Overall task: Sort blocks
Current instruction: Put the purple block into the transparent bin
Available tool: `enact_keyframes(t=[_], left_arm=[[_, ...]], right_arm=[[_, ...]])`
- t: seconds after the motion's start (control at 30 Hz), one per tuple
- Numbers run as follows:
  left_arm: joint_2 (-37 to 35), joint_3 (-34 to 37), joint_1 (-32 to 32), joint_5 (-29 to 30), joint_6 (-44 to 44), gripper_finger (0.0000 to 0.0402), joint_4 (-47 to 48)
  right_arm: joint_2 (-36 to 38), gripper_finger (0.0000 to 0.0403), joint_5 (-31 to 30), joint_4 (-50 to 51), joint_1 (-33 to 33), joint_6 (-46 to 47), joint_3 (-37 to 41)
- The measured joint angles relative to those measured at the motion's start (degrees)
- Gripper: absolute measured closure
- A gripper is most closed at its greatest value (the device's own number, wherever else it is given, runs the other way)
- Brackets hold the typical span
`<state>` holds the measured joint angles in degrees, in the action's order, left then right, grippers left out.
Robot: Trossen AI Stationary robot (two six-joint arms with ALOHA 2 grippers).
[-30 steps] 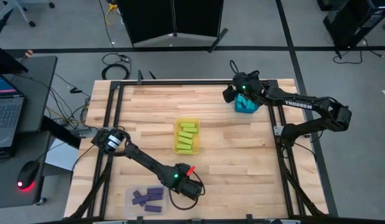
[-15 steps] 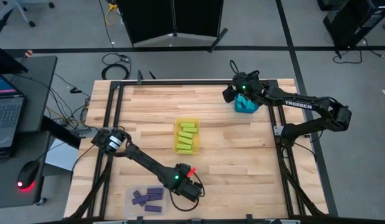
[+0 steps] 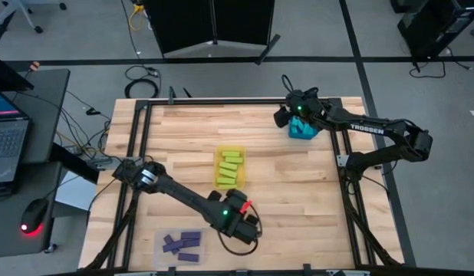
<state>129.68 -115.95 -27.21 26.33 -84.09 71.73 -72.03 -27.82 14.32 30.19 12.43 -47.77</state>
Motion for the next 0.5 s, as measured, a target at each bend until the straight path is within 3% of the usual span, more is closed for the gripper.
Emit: enact_keyframes(t=[0.27,0.4,0.5], left_arm=[[-0.1,-13.58,-3.76,1.21,12.54,0.03,9.5],[-0.3,-17.7,-8.56,-2.02,13.48,0.03,18.52],[-0.32,-17.95,-12.87,-4.96,15.76,0.03,18.05]], right_arm=[[0.0,0.0122,0.58,0.62,-1.86,0.04,0.0],[0.0,0.0121,0.59,1.34,-2.7,0.07,0.0],[0.0,0.0121,0.57,1.61,-3.44,0.86,0.0]])
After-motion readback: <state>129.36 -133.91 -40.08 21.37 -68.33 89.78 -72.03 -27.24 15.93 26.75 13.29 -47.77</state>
